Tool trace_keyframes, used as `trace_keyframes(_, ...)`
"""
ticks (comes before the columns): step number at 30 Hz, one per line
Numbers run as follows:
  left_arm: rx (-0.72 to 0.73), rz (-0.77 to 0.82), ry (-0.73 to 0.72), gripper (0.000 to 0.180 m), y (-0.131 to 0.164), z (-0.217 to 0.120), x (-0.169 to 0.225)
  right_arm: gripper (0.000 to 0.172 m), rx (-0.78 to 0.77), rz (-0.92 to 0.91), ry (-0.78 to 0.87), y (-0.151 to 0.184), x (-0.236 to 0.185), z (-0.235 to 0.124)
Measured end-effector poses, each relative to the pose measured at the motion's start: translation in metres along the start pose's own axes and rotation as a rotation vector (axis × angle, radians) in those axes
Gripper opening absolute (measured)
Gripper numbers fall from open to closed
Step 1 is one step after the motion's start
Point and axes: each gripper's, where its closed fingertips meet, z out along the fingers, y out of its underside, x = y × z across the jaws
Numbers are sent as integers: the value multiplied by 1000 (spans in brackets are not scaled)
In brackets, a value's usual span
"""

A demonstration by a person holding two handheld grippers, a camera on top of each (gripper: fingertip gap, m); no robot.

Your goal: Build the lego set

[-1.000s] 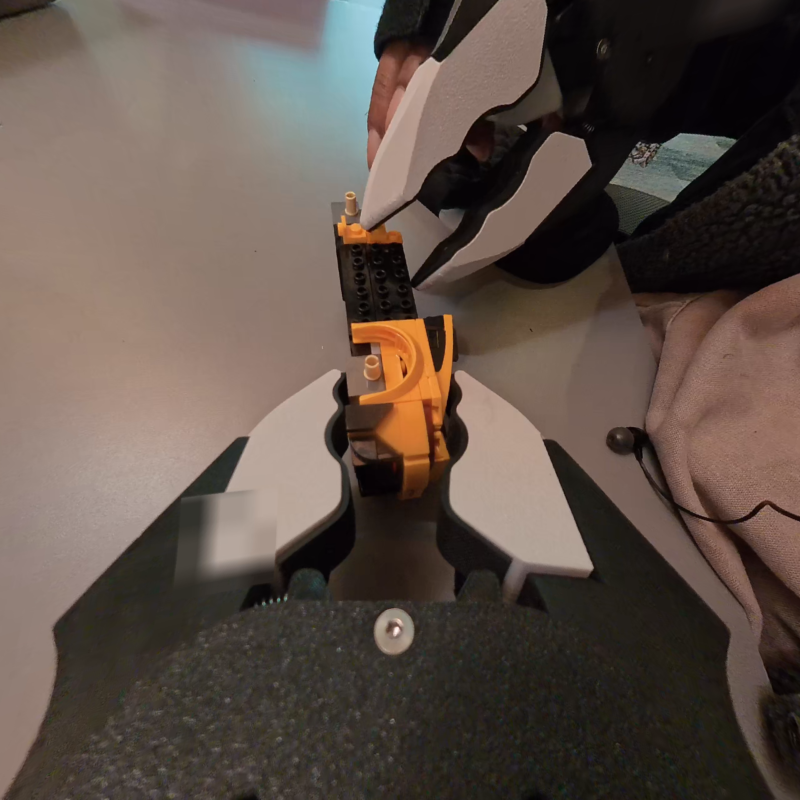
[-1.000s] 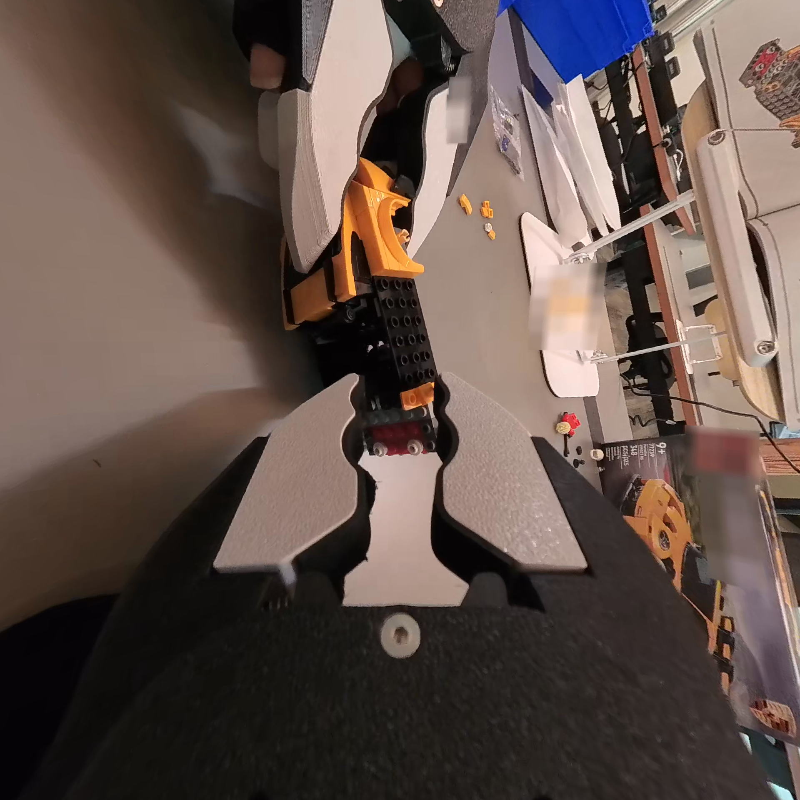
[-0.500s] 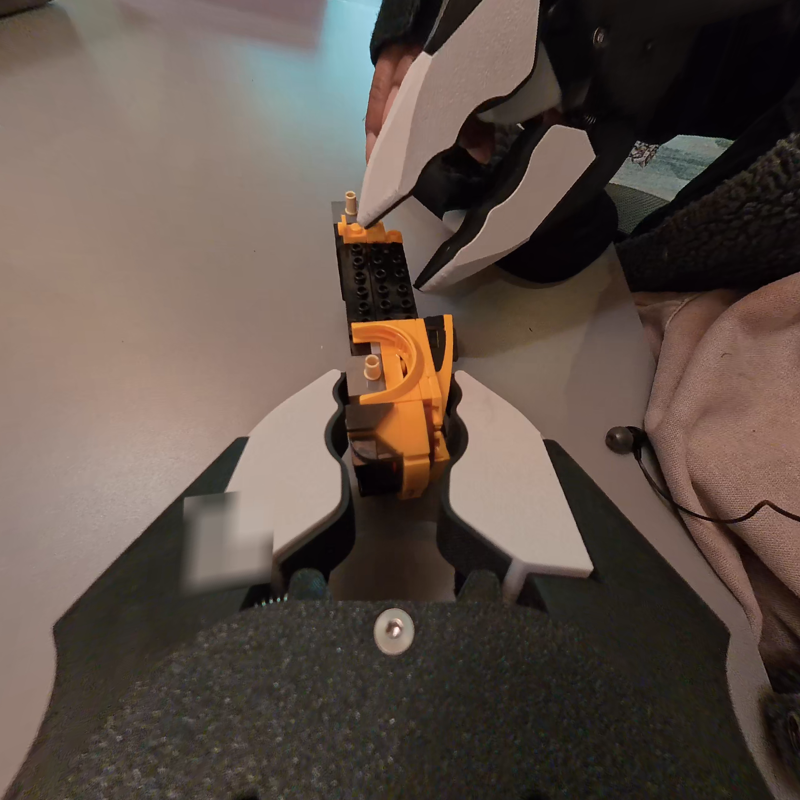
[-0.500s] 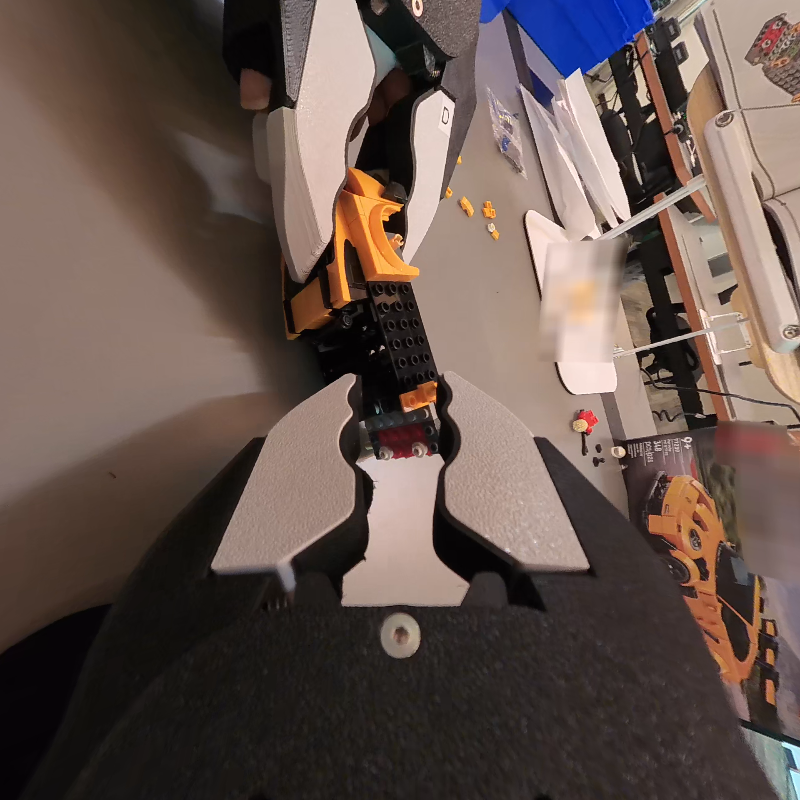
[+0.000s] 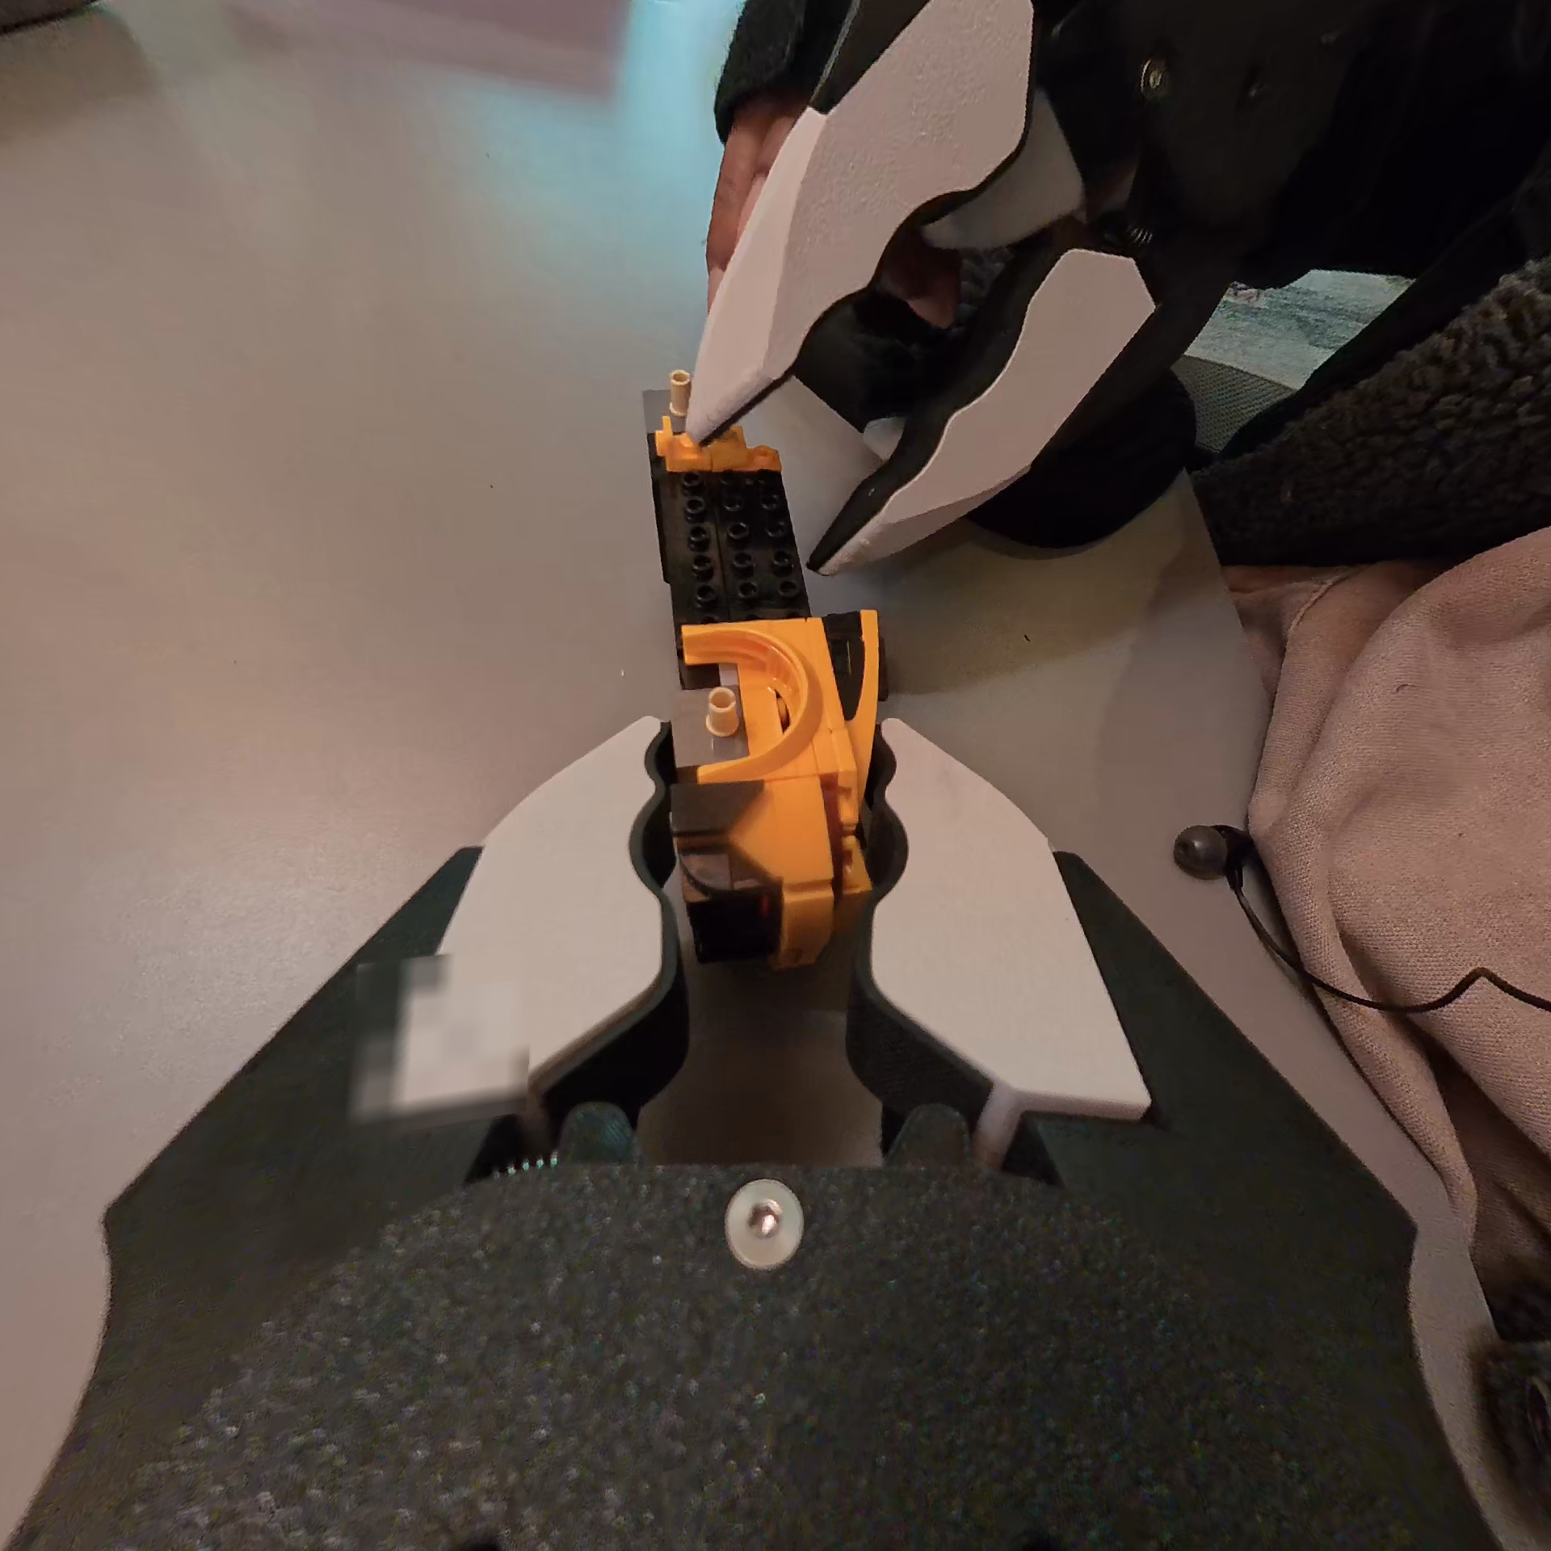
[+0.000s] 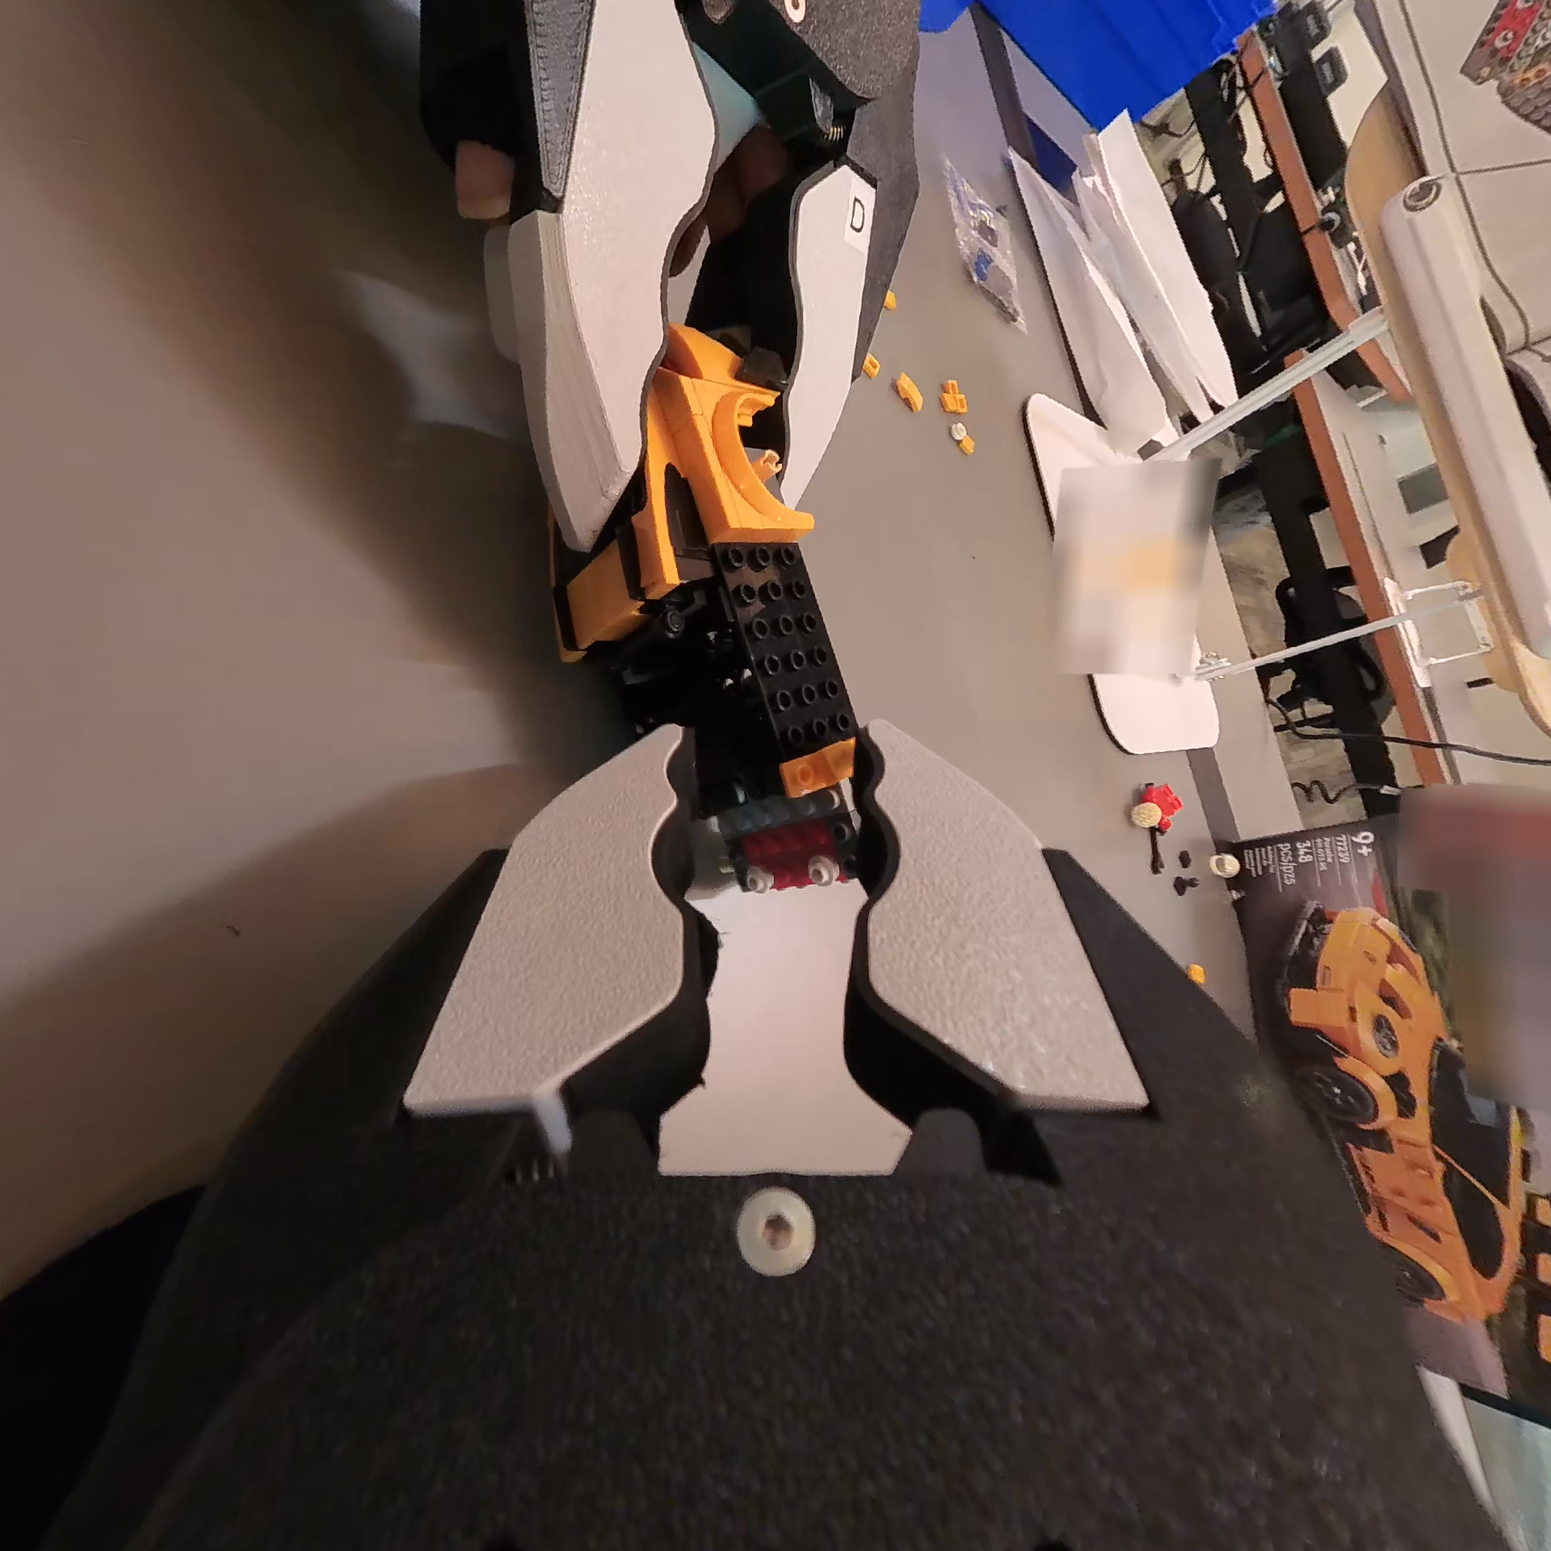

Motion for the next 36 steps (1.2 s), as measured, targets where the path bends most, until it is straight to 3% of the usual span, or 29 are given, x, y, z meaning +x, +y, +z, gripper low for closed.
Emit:
trace_keyframes(10,0,1,1,43,0,0,0,38,29,33,21,-5,6,-3)
trace_keyframes(23,20,-157,34,43,-2,-3,-5,24,-49,-269,201,4,12,1)
trace_keyframes(29,19,-148,37,43,-2,-3,-4,34,-47,-193,121,7,9,0)
trace_keyframes(36,22,-177,47,43,-3,-3,-4,39,-94,-259,133,10,8,9)
